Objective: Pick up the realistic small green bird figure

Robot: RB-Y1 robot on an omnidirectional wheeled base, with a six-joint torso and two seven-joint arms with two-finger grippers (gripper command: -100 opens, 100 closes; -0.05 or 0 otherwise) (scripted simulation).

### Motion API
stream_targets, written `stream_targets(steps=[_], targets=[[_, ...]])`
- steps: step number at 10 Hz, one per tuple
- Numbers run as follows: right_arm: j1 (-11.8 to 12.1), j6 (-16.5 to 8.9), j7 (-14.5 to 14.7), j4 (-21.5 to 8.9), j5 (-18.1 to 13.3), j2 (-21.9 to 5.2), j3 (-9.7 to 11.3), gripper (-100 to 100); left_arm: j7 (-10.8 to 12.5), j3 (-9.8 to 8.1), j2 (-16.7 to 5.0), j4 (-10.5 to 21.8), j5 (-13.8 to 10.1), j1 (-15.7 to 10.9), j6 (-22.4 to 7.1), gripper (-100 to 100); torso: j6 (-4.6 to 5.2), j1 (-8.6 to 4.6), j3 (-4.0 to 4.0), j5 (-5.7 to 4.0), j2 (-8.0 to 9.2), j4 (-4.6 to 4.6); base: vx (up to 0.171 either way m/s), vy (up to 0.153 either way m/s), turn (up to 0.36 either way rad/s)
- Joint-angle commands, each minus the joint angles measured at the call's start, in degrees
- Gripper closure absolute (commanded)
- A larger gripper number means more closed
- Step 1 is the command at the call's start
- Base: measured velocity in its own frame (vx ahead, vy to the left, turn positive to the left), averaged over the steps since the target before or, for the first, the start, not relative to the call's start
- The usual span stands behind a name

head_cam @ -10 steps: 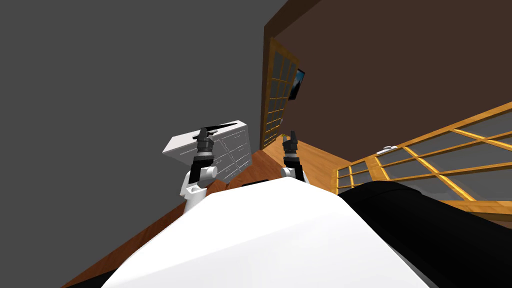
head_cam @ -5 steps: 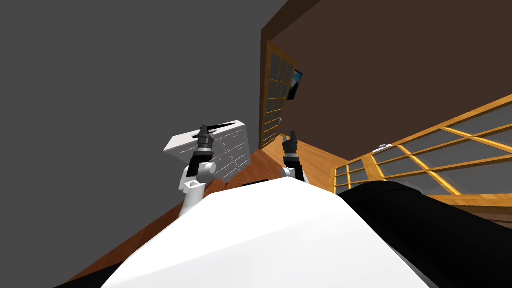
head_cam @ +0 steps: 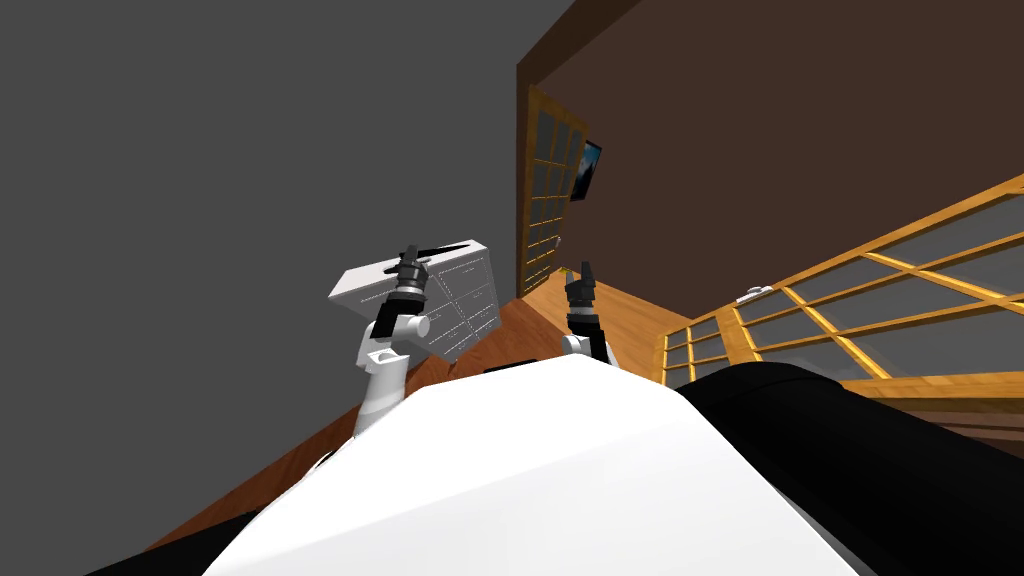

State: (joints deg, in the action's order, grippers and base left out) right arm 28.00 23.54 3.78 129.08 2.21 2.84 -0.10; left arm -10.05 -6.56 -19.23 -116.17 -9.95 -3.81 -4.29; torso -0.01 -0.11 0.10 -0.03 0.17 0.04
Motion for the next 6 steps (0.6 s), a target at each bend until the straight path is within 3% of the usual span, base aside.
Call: stream_targets(steps=[1, 2, 3, 5, 6], targets=[[0.00, 0.00, 0.00, 0.00, 0.00, 0.00, 0.00, 0, -0.06, -0.30, -0.71, 0.57, -0.67, -1.81, -2.86, -100, 0.00, 0.00, 0.00, 0.00, 0.00, 0.00, -0.056, -0.042, -0.001], [0.00, 0.00, 0.00, 0.00, 0.00, 0.00, 0.00, 0, -0.06, -0.30, -0.71, 0.57, -0.67, -1.81, -3.69, -100, -0.01, -0.02, 0.01, 0.00, 0.01, 0.01, -0.024, -0.023, 0.001], [0.00, 0.00, 0.00, 0.00, 0.00, 0.00, 0.00, 0, -0.22, -0.72, -2.02, 2.06, -1.95, -4.45, -5.83, -100, -0.01, 0.04, -0.03, 0.01, -0.06, -0.01, -0.044, -0.034, 0.005], [0.00, 0.00, 0.00, 0.00, 0.00, 0.00, 0.00, 0, -0.22, -0.72, -2.02, 2.06, -1.95, -5.02, -8.18, -100, -0.01, -0.01, 0.00, 0.00, 0.00, 0.00, -0.041, -0.035, 0.001], [0.00, 0.00, 0.00, 0.00, 0.00, 0.00, 0.00, 0, -0.32, -1.09, -3.33, 3.63, -3.23, -7.80, -10.30, -100, -0.01, 0.03, -0.03, 0.00, -0.06, -0.01, -0.047, -0.050, 0.010]])
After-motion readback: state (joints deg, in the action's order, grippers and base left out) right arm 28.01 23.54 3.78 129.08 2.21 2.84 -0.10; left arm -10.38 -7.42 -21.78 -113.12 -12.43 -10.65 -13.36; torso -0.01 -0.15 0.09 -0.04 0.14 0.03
